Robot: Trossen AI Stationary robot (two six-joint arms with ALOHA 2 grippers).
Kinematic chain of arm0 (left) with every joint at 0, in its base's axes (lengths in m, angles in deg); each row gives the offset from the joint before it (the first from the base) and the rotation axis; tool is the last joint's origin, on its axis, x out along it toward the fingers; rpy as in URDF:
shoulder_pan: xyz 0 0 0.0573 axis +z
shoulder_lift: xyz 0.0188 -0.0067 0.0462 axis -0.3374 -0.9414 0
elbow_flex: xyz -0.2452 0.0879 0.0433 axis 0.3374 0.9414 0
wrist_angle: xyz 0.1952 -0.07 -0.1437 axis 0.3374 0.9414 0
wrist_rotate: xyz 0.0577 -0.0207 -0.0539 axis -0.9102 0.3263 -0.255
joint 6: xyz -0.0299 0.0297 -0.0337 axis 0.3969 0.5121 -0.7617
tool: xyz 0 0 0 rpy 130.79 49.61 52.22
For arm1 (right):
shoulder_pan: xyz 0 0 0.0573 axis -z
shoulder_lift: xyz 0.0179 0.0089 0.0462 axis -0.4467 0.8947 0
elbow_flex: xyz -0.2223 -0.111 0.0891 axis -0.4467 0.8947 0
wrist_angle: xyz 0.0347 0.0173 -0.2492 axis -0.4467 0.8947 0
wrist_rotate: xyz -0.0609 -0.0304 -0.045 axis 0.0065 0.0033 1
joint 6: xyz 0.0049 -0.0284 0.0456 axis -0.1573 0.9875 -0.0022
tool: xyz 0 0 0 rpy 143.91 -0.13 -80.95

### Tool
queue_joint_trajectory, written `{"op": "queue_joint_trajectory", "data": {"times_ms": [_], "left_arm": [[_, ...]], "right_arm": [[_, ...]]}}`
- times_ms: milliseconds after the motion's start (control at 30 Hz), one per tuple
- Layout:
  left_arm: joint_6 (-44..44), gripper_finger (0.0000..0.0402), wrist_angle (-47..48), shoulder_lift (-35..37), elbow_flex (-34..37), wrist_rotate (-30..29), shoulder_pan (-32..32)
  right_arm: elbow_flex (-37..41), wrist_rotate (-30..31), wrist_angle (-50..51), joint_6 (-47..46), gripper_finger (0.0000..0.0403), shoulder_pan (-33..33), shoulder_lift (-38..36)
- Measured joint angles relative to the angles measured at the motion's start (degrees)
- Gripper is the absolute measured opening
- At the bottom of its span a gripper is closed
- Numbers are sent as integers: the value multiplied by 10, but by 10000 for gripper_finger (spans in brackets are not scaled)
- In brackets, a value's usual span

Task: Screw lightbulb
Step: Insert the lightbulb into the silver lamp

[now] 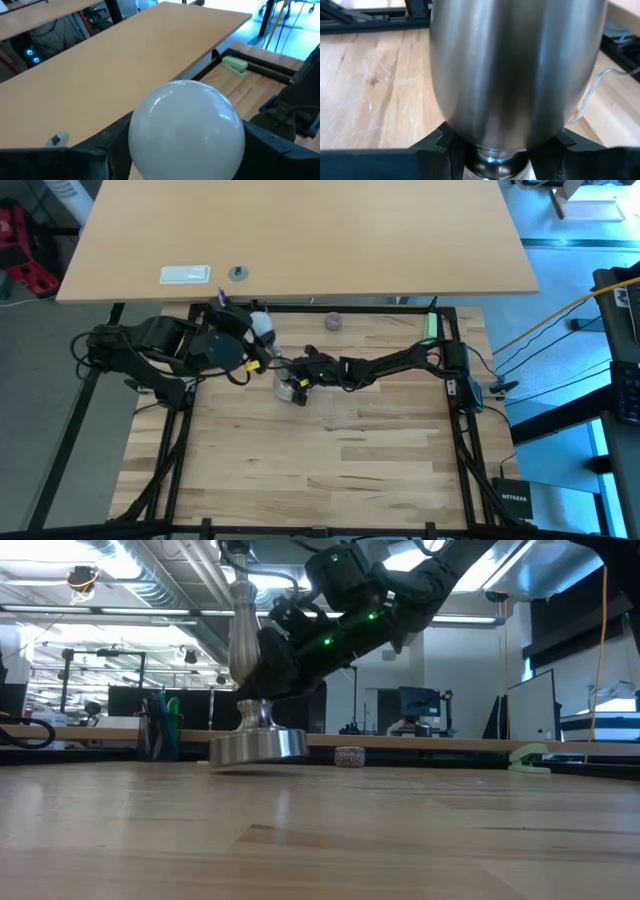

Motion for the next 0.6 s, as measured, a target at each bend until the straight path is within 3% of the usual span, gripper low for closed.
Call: {"op": "queue_joint_trajectory", "data": {"times_ms": [100, 267, 367, 600], "left_arm": [[4, 249, -3, -7, 0, 1, 0], [8, 249, -8, -19, -1, -4, 0], [6, 249, -10, -18, -1, -3, 0], [9, 249, -59, -8, 0, -3, 5]], "right_arm": [[0, 0, 11, -7, 170, 0, 0], [-1, 0, 21, -13, 281, 0, -2], [-5, 0, 23, -11, 327, 0, -12], [-4, 0, 133, 11, 351, 0, -84]]}}
